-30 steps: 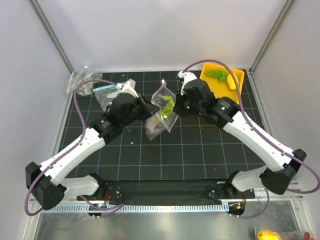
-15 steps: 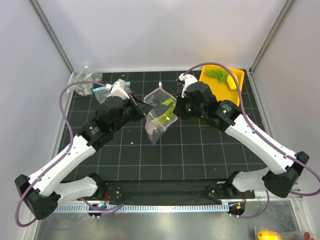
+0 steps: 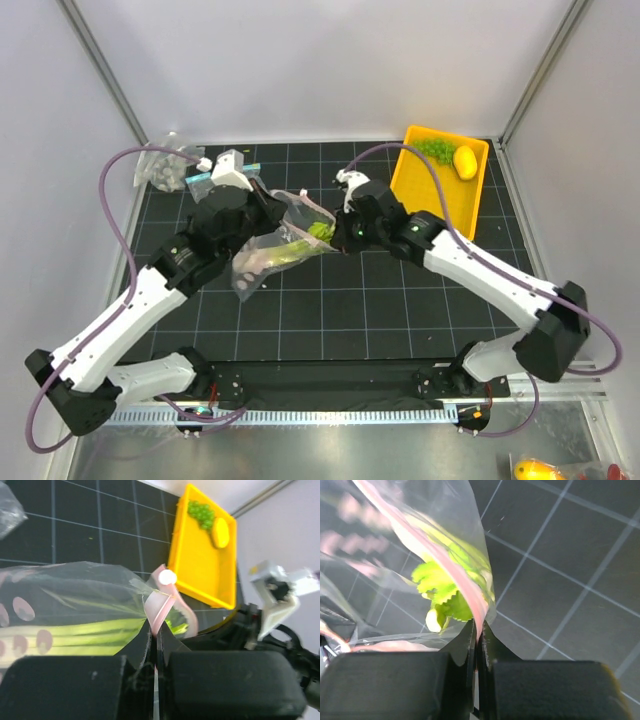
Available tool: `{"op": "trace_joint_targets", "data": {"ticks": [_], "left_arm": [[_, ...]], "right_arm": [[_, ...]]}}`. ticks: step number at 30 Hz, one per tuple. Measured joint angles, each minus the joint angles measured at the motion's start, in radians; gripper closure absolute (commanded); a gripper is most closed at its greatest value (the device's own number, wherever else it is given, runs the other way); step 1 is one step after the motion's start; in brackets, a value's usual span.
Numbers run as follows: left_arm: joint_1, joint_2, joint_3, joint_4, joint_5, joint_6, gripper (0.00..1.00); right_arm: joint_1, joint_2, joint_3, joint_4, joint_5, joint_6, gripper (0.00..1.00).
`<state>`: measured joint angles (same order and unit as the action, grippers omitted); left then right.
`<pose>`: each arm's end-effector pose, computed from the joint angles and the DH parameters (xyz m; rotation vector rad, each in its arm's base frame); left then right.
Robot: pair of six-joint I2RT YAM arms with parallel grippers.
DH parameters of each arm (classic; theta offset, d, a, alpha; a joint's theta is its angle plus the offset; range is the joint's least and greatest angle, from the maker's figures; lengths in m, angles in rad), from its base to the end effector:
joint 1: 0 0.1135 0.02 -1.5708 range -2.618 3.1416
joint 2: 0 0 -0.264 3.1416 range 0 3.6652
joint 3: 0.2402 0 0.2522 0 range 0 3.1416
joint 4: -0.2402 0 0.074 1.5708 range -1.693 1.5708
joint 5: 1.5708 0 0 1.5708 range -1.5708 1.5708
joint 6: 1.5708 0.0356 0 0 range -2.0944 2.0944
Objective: Place the food in the zip-top bag and seal the zipper
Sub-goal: Adjust the zipper food storage bag at the center of the board, then move the bin to the center of the board.
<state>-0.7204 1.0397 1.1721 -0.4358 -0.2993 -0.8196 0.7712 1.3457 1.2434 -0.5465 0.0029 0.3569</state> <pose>0.1755 -0.1401 0.4007 -0.3082 1.9108 -0.7758 0.2139 0.2078 0.3393 -0.4695 2.2420 0.6054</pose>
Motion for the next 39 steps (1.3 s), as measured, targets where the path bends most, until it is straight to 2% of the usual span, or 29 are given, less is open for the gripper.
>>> {"op": "trace_joint_targets", "data": {"ticks": [2,3,5,9,16,18,23,27,34,39], "left_arm": [[-0.020,0.039,0.031,-0.023,-0.050,0.041,1.00],[-0.032,0.058,0.041,-0.032,-0.075,0.058,1.00],[-0.051,0.089,0.043,-0.041,-0.112,0.087,1.00],[-0.062,0.139,0.020,-0.035,-0.145,0.123,1.00],[-0.064,0.182,-0.077,0.026,-0.150,0.170,1.00],[-0.064,0.192,-0.086,0.039,-0.145,0.178,1.00],[-0.064,0.230,-0.088,0.058,-0.124,0.197,1.00],[-0.064,0.261,-0.088,0.062,-0.087,0.208,1.00],[-0.064,0.262,-0.087,0.064,-0.049,0.229,0.99],[-0.064,0.259,-0.087,0.063,-0.049,0.238,1.00]], "right_arm": [[0.003,0.070,-0.004,0.034,-0.040,0.005,0.98],[0.007,0.097,-0.004,0.047,-0.051,0.007,0.86],[0.013,0.154,-0.006,0.066,-0.068,0.010,0.77],[0.014,0.181,-0.040,0.071,-0.053,0.010,0.44],[-0.040,0.103,-0.106,0.086,0.033,0.008,0.38],[-0.092,0.035,-0.150,0.089,0.052,0.014,0.36],[-0.206,-0.148,-0.237,0.136,0.137,0.034,0.23],[-0.220,-0.230,-0.288,0.183,0.207,0.042,0.18],[-0.224,-0.232,-0.358,0.253,0.326,0.045,0.06],[-0.228,-0.177,-0.383,0.328,0.440,0.017,0.01]]}}
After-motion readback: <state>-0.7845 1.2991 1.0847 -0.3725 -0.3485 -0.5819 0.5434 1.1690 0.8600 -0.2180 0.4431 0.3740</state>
